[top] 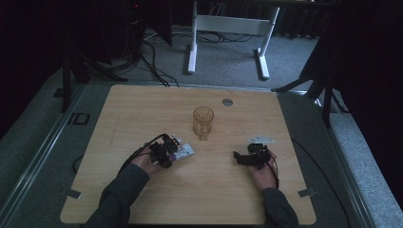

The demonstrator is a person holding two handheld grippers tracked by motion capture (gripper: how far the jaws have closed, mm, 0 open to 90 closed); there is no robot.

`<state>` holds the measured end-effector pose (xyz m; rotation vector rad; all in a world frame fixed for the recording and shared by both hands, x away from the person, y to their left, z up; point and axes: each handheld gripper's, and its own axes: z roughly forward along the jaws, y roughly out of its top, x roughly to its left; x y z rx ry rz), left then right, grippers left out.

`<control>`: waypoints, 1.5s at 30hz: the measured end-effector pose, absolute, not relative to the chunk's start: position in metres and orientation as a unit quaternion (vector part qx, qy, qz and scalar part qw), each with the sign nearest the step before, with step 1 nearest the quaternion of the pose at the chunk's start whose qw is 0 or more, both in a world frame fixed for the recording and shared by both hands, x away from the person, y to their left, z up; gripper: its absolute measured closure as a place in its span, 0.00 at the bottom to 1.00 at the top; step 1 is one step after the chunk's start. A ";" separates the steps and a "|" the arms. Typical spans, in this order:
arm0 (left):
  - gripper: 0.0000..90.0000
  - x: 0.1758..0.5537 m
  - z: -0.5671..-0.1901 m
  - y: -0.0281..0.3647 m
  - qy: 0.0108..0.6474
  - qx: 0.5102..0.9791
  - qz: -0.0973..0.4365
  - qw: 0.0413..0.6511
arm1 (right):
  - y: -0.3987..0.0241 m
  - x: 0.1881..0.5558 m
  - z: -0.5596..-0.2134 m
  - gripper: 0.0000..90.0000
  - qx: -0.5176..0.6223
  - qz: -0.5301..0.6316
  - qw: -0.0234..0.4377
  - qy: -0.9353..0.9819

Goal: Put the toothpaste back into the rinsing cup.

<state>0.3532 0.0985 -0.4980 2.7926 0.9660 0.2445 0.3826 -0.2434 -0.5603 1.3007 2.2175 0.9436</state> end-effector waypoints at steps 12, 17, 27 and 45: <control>0.80 0.355 -0.489 0.104 0.352 0.925 0.095 0.109 | -0.243 0.383 -0.560 0.17 0.465 0.338 0.200 0.793; 0.81 0.355 -0.487 0.106 0.357 0.922 0.100 0.115 | -0.243 0.383 -0.560 0.17 0.465 0.338 0.200 0.793; 0.81 0.358 -0.481 0.108 0.372 0.912 0.107 0.134 | -0.243 0.383 -0.560 0.17 0.465 0.338 0.200 0.793; 0.81 0.361 -0.475 0.108 0.392 0.898 0.127 0.157 | -0.243 0.382 -0.560 0.17 0.466 0.337 0.201 0.793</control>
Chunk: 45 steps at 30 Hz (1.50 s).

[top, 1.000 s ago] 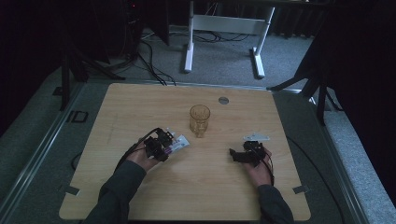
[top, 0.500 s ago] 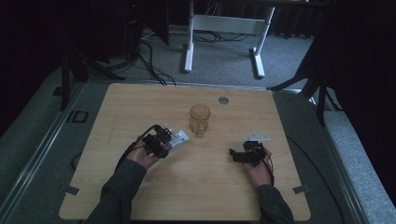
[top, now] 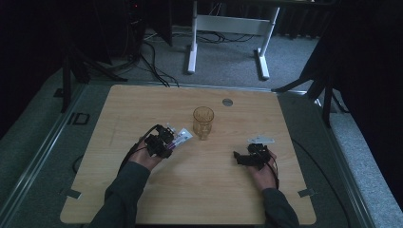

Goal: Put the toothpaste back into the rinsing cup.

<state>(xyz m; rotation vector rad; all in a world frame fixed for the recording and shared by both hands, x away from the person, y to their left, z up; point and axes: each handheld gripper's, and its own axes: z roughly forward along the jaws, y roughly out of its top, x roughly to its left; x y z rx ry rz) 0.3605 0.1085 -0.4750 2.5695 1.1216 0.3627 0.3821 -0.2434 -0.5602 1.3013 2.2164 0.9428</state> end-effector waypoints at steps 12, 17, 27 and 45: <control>0.81 0.362 -0.471 0.107 0.402 0.889 0.132 0.174 | -0.243 0.382 -0.560 0.17 0.466 0.337 0.201 0.793; 0.81 0.363 -0.469 0.106 0.404 0.887 0.135 0.180 | -0.243 0.382 -0.560 0.17 0.466 0.338 0.200 0.793; 0.81 0.365 -0.466 0.105 0.412 0.879 0.146 0.189 | -0.243 0.382 -0.560 0.17 0.467 0.338 0.200 0.793; 0.81 0.366 -0.458 0.105 0.420 0.868 0.162 0.211 | -0.243 0.382 -0.560 0.17 0.466 0.337 0.200 0.793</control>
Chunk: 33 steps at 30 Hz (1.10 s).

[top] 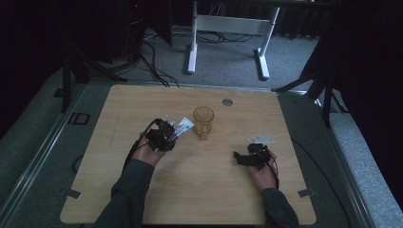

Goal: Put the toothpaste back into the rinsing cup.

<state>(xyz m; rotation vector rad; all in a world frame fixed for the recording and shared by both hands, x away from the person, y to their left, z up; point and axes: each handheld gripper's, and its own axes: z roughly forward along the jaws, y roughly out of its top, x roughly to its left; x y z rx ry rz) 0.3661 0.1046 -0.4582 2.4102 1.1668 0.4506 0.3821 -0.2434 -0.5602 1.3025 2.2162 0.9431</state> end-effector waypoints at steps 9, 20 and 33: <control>0.80 0.367 -0.456 0.105 0.422 0.862 0.168 0.225 | -0.243 0.382 -0.560 0.17 0.466 0.337 0.200 0.793; 0.80 0.368 -0.453 0.102 0.424 0.855 0.168 0.248 | -0.243 0.382 -0.560 0.17 0.465 0.337 0.201 0.793; 0.80 0.369 -0.451 0.101 0.432 0.843 0.173 0.272 | -0.243 0.382 -0.560 0.17 0.465 0.338 0.201 0.793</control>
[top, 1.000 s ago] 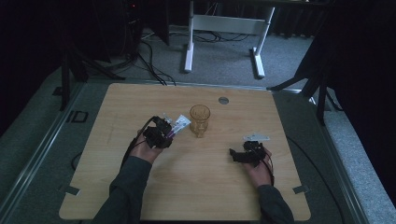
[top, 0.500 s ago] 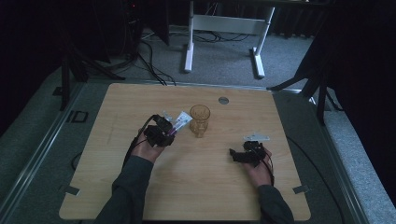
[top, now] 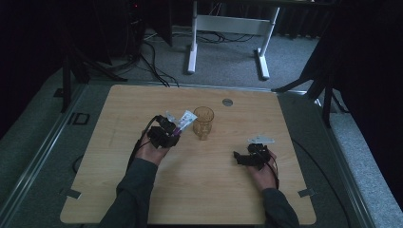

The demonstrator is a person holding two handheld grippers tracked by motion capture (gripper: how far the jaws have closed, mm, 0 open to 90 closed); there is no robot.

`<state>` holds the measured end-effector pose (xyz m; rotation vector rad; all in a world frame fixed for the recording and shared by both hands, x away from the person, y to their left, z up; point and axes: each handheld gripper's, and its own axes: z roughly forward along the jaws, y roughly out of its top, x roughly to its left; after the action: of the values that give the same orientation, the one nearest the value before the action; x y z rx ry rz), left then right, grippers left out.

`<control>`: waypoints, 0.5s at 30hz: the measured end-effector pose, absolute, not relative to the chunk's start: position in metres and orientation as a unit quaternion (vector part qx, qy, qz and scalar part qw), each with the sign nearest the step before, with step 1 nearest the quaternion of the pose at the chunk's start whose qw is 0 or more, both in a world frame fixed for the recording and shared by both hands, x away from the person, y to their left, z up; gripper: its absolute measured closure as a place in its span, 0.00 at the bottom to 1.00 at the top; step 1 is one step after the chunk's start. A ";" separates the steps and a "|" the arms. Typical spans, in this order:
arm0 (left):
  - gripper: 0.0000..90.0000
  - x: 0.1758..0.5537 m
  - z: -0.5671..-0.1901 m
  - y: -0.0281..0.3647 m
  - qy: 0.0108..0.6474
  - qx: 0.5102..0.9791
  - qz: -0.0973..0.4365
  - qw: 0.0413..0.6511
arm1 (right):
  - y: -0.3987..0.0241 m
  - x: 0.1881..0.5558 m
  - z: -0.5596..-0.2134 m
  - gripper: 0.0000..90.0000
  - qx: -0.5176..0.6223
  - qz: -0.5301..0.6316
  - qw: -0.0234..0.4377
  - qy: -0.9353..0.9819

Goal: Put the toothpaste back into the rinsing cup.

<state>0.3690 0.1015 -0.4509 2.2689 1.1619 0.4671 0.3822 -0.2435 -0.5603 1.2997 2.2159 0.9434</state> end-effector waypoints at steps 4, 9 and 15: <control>0.80 0.369 -0.450 0.100 0.434 0.839 0.176 0.278 | -0.243 0.382 -0.560 0.17 0.465 0.338 0.201 0.793; 0.80 0.370 -0.449 0.099 0.433 0.836 0.178 0.286 | -0.243 0.382 -0.560 0.17 0.465 0.337 0.201 0.793; 0.80 0.369 -0.449 0.099 0.434 0.835 0.179 0.288 | -0.243 0.382 -0.560 0.17 0.465 0.338 0.201 0.793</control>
<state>0.3695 0.0990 -0.4490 2.2300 1.1583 0.4789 0.3822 -0.2435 -0.5603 1.3005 2.2160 0.9437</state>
